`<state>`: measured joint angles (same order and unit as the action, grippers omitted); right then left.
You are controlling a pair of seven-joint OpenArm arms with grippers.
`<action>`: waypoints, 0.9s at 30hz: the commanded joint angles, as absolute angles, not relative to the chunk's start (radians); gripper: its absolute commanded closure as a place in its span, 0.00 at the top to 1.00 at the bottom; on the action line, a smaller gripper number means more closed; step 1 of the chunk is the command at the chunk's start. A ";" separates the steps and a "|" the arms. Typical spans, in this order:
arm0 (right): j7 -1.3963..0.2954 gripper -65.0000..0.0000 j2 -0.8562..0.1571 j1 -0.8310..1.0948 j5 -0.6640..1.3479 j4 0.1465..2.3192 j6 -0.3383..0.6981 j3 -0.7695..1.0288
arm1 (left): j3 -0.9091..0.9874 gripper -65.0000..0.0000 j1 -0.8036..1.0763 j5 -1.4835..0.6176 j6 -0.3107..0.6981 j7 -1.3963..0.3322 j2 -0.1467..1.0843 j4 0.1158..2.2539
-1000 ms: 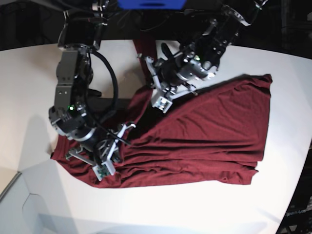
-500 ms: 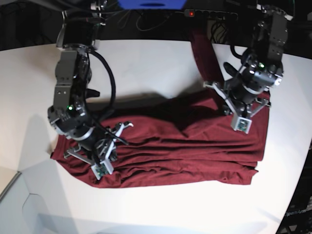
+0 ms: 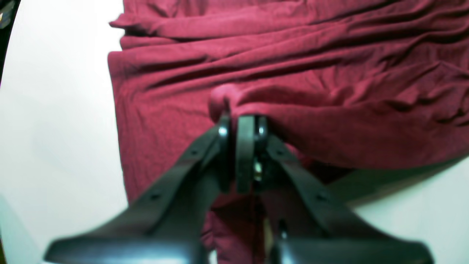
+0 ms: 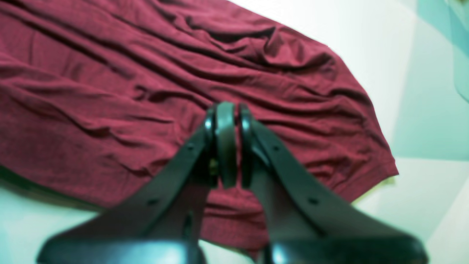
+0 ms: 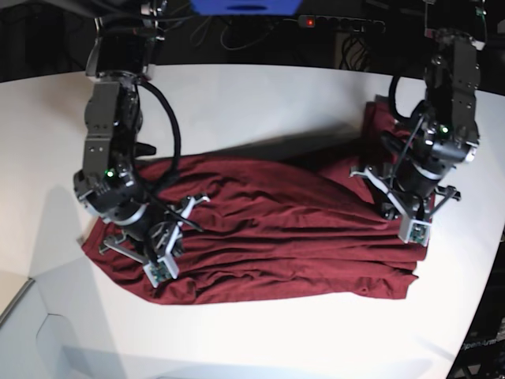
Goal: Layout the t-shirt on the table in an organized manner, then fold the t-shirt properly
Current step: 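Lower the left gripper and drag the fabric back across the shirt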
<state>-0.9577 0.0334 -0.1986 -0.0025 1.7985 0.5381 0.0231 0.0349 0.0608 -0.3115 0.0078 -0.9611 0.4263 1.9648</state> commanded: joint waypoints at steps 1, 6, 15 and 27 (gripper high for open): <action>-0.934 0.01 0.035 -0.217 0.008 1.811 0.536 0.024 | 0.038 0.00 0.050 -0.306 0.005 -0.943 0.444 1.985; -0.931 0.01 0.030 -0.200 0.008 1.811 0.536 0.024 | -0.045 0.00 0.094 -0.302 0.005 -0.944 0.443 1.982; -0.931 0.01 0.030 -0.200 0.008 1.813 0.536 0.024 | -0.125 0.04 0.101 -0.298 0.005 -0.944 0.440 1.854; -0.932 0.01 0.030 -0.185 0.008 1.819 0.536 0.024 | -0.119 0.69 0.220 -0.305 0.002 -0.944 0.447 1.989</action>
